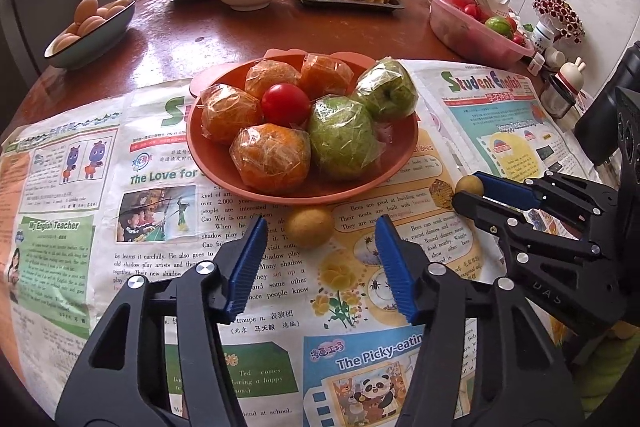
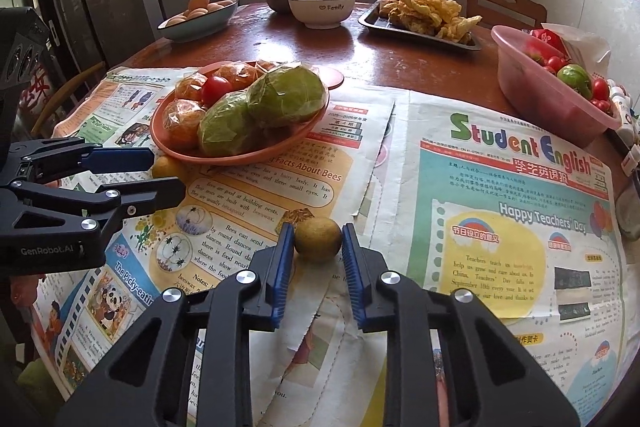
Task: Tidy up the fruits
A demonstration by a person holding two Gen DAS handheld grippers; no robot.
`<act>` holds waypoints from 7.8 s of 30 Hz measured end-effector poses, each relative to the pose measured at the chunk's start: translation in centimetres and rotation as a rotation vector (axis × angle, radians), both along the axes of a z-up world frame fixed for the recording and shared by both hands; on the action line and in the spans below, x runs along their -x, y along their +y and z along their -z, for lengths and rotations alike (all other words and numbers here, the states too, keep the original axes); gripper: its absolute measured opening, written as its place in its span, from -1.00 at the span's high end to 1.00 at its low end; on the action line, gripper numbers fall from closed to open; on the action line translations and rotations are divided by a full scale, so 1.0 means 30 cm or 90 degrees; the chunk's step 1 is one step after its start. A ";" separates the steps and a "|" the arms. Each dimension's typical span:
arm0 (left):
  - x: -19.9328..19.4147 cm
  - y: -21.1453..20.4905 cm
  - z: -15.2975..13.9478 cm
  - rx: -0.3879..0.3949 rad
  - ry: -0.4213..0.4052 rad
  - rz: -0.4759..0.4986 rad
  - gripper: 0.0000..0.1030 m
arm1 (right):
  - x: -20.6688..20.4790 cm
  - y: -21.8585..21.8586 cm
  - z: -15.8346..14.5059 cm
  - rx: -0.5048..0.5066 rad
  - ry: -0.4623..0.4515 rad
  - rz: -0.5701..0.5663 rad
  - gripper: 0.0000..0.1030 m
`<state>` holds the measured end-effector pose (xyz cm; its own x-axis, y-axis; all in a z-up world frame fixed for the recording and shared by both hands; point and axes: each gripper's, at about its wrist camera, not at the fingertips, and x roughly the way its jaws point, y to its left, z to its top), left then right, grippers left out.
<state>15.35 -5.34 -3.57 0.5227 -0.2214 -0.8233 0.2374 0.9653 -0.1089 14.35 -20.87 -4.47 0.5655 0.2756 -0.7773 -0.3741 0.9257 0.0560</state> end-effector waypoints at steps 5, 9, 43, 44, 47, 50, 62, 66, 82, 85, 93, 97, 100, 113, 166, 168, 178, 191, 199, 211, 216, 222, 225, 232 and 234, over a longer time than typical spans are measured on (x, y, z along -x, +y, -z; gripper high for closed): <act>-0.005 -0.006 0.010 0.003 0.006 0.004 0.30 | -0.005 -0.001 0.002 -0.004 0.002 0.000 0.54; -0.008 -0.007 0.020 0.002 0.010 0.004 0.38 | -0.003 -0.004 0.001 -0.008 0.002 0.000 0.54; 0.034 0.062 -0.032 0.028 -0.005 -0.005 0.62 | 0.029 0.027 -0.036 -0.017 -0.010 -0.006 0.54; 0.038 0.072 -0.036 0.028 -0.006 -0.009 0.62 | 0.033 0.030 -0.039 -0.017 -0.010 -0.008 0.54; 0.047 0.103 -0.049 0.030 -0.009 -0.020 0.62 | 0.046 0.043 -0.051 -0.019 -0.014 -0.013 0.54; 0.057 0.131 -0.065 0.031 -0.015 -0.029 0.62 | 0.054 0.062 -0.063 -0.019 -0.018 -0.021 0.54; 0.049 0.192 -0.137 0.042 -0.037 -0.039 0.62 | 0.051 0.138 -0.135 -0.023 -0.038 -0.043 0.54; 0.036 0.197 -0.168 0.044 -0.046 -0.036 0.62 | 0.042 0.156 -0.164 -0.026 -0.047 -0.046 0.54; -0.066 0.195 -0.199 0.045 -0.046 -0.016 0.62 | -0.046 0.221 -0.239 -0.023 -0.070 -0.061 0.54; -0.080 0.193 -0.175 0.042 -0.035 -0.011 0.62 | -0.078 0.235 -0.236 -0.019 -0.067 -0.062 0.54; -0.121 0.197 -0.122 0.035 -0.015 0.001 0.62 | -0.169 0.253 -0.218 -0.009 -0.055 -0.070 0.54; -0.141 0.191 -0.109 0.033 -0.013 0.010 0.62 | -0.204 0.259 -0.201 -0.004 -0.044 -0.079 0.54; -0.151 0.186 -0.099 0.031 -0.011 0.014 0.62 | -0.222 0.263 -0.192 0.000 -0.039 -0.089 0.54; -0.175 0.189 -0.059 0.037 -0.001 0.019 0.62 | -0.273 0.289 -0.168 0.006 -0.021 -0.110 0.54; -0.065 0.201 -0.185 0.028 -0.063 -0.022 -0.14 | -0.119 0.163 -0.312 -0.022 -0.093 -0.024 -0.59; -0.049 0.198 -0.199 0.023 -0.071 -0.031 -0.29 | -0.101 0.150 -0.324 -0.027 -0.096 -0.019 -0.61; 0.050 0.203 -0.266 0.007 -0.106 -0.074 -0.81 | 0.018 0.092 -0.384 -0.035 -0.132 0.005 -0.83; 0.202 0.198 -0.317 0.002 -0.151 -0.109 -0.82 | 0.171 0.048 -0.427 -0.030 -0.174 0.017 -0.92; 0.281 0.195 -0.300 0.012 -0.158 -0.116 -0.82 | 0.253 0.043 -0.386 -0.022 -0.174 0.023 -0.92; 0.351 0.201 -0.234 0.005 -0.147 -0.137 -0.82 | 0.336 0.039 -0.337 -0.018 -0.185 0.034 -0.92; 0.375 0.200 -0.201 0.005 -0.140 -0.141 -0.82 | 0.365 0.025 -0.300 -0.017 -0.183 0.048 -0.92; 0.396 0.194 -0.169 0.005 -0.141 -0.146 -0.82 | 0.401 0.030 -0.245 -0.009 -0.184 0.059 -0.92; 0.404 0.182 -0.141 -0.003 -0.133 -0.140 -0.82 | 0.409 0.035 -0.217 0.006 -0.190 0.068 -0.92; 0.403 0.180 -0.090 -0.006 -0.117 -0.150 -0.82 | 0.399 0.024 -0.147 -0.003 -0.153 0.080 -0.92; 0.400 0.174 -0.084 -0.007 -0.114 -0.145 -0.82 | 0.396 0.025 -0.138 -0.005 -0.149 0.080 -0.92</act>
<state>3.36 -0.12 -1.06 0.6951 -0.0737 -0.7152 0.0292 0.9968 -0.0743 2.48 -20.12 -0.32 0.7597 0.1974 -0.6196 -0.2594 0.9657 -0.0103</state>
